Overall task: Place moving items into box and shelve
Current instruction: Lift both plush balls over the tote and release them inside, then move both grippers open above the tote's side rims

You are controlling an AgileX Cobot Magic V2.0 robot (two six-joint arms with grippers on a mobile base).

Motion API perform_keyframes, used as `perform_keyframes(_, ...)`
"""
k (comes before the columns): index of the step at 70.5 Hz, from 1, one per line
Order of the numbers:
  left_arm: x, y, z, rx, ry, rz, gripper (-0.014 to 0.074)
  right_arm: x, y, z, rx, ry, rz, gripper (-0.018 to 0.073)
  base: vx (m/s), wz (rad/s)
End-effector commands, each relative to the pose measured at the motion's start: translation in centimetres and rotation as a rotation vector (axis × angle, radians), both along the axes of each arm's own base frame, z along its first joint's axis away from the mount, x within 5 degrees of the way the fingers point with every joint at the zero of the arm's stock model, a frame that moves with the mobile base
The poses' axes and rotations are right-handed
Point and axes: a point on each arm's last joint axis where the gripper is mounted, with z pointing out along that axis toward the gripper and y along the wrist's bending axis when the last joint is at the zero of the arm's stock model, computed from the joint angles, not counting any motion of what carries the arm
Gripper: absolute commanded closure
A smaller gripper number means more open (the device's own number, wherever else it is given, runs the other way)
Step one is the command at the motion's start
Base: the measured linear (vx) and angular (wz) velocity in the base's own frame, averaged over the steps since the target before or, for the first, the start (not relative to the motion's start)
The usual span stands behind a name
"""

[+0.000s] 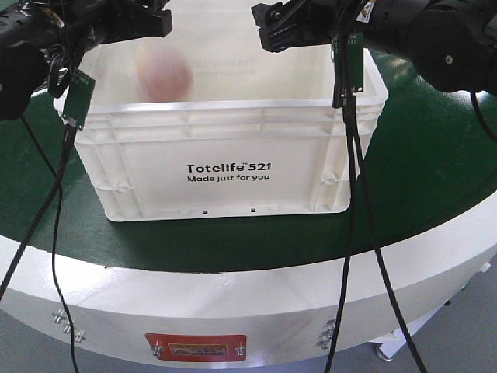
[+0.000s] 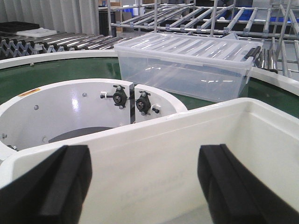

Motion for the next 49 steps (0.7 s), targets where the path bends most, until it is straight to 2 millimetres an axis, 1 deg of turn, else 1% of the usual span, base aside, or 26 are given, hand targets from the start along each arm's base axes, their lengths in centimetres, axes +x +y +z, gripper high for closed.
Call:
perform_keyframes(1,-0.9,0.3,3.6,-0.082,-0.153,0.008,-0.0016,-0.7,-0.5,3.4,0.072,-0.139,0.008,-0.0141,0.0,0.0)
perform_keyframes(9,-1.2,1.4,4.2,-0.077,-0.146,0.033,0.0004,-0.5,-2.0,3.7,0.064,-0.126,-0.036,-0.0108,0.0,0.0)
perform_keyframes(20,-2.0,4.5,5.3,-0.062,-0.119,0.107,0.0011,0.0,-5.8,4.0,0.051,-0.08,-0.157,-0.007,0.0,0.0)
perform_keyframes(27,-2.6,6.0,5.7,-0.052,-0.078,0.144,0.0011,0.1,-7.6,4.2,0.062,-0.054,-0.216,-0.0049,0.0,0.0)
perform_keyframes(33,-2.8,6.6,5.3,-0.036,-0.013,0.158,0.0011,-0.2,-8.0,4.3,0.056,-0.031,-0.233,-0.0032,0.0,0.0)
perform_keyframes(40,-2.7,6.8,5.1,-0.032,0.065,0.16,0.0011,-0.4,-8.2,4.9,0.052,0.031,-0.253,-0.0015,0.0,0.0)
perform_keyframes(46,-2.3,7.0,5.5,-0.069,0.122,0.169,0.0011,-0.2,-8.2,5.8,0.064,0.081,-0.271,-0.0011,0.0,0.0)
perform_keyframes(49,-2.0,7.1,6.0,-0.088,0.138,0.174,0.0011,0.1,-8.1,6.2,0.063,0.099,-0.276,-0.0011,0.0,0.0)
